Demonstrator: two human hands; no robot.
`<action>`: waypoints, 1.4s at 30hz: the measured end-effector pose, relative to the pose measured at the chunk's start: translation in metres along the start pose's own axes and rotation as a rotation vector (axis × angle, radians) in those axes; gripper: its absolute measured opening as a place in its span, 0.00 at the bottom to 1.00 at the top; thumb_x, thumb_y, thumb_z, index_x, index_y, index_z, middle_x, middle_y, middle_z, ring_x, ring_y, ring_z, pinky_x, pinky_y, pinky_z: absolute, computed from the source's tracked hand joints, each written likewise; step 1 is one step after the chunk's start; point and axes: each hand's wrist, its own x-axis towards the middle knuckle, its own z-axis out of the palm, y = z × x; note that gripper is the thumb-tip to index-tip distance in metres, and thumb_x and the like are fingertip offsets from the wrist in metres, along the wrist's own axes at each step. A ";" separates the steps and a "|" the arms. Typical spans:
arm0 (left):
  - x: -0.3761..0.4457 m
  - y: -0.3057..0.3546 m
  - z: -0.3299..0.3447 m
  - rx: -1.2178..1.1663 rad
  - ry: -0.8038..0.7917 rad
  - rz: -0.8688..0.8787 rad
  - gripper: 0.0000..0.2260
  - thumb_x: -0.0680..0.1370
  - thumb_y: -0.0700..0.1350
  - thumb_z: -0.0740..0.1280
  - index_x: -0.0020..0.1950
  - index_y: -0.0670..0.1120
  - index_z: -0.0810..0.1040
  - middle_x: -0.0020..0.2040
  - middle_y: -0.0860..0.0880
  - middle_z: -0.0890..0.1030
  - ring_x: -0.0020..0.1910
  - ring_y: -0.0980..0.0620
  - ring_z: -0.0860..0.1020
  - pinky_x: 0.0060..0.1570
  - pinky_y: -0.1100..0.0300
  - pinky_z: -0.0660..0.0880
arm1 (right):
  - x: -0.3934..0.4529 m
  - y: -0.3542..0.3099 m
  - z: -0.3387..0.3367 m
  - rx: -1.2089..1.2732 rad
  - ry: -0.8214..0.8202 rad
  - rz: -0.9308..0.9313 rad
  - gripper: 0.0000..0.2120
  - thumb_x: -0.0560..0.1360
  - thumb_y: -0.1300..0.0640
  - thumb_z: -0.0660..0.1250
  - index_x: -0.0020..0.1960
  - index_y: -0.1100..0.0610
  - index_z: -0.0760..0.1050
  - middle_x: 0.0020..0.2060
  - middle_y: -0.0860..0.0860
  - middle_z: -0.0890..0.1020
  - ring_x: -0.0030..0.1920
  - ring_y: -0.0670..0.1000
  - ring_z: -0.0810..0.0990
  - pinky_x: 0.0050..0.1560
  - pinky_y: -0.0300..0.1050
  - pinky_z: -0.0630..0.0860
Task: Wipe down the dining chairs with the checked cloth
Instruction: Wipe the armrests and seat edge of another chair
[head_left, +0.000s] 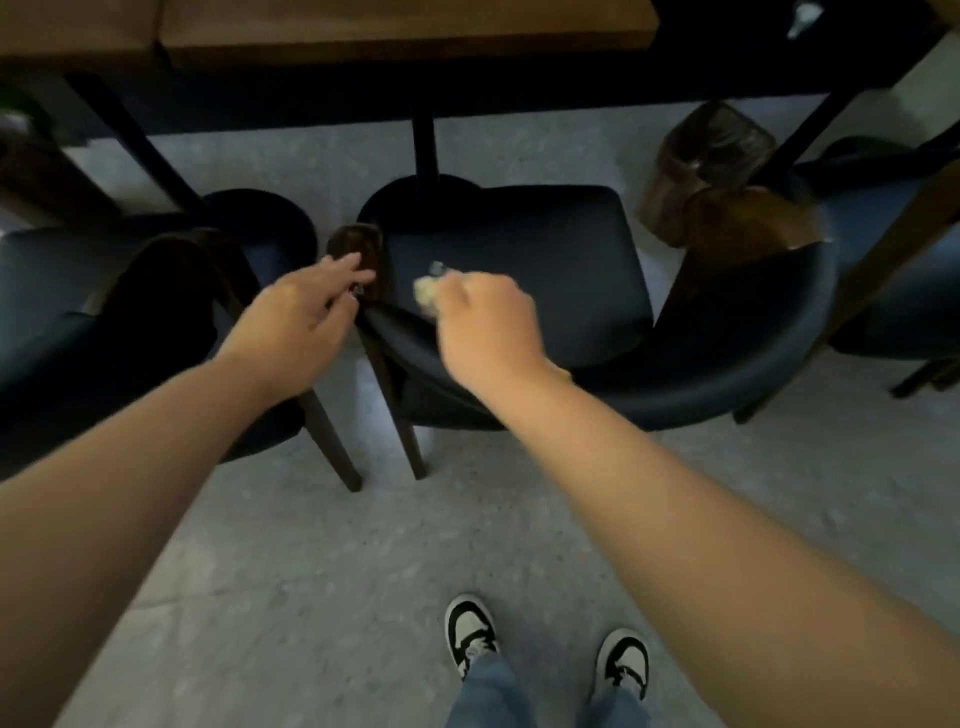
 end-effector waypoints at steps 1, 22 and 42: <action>0.002 -0.001 -0.004 -0.049 -0.007 -0.043 0.18 0.83 0.44 0.57 0.73 0.49 0.70 0.76 0.53 0.65 0.72 0.58 0.62 0.67 0.65 0.58 | 0.009 -0.015 0.016 -0.063 -0.022 -0.042 0.19 0.83 0.56 0.49 0.59 0.61 0.77 0.55 0.59 0.80 0.55 0.60 0.78 0.51 0.47 0.70; 0.047 0.053 0.043 -0.203 0.276 -0.738 0.20 0.81 0.47 0.58 0.72 0.43 0.66 0.64 0.42 0.75 0.61 0.40 0.75 0.53 0.52 0.71 | -0.061 0.056 -0.011 -0.387 -0.121 -0.682 0.24 0.72 0.67 0.48 0.60 0.72 0.74 0.55 0.68 0.79 0.57 0.65 0.79 0.59 0.58 0.76; -0.008 0.149 0.101 0.213 0.163 -0.614 0.31 0.77 0.53 0.58 0.79 0.49 0.54 0.80 0.47 0.47 0.79 0.48 0.42 0.72 0.35 0.49 | -0.051 0.213 -0.125 -0.484 -0.222 -0.587 0.22 0.72 0.68 0.56 0.64 0.62 0.74 0.58 0.59 0.79 0.59 0.58 0.79 0.66 0.49 0.68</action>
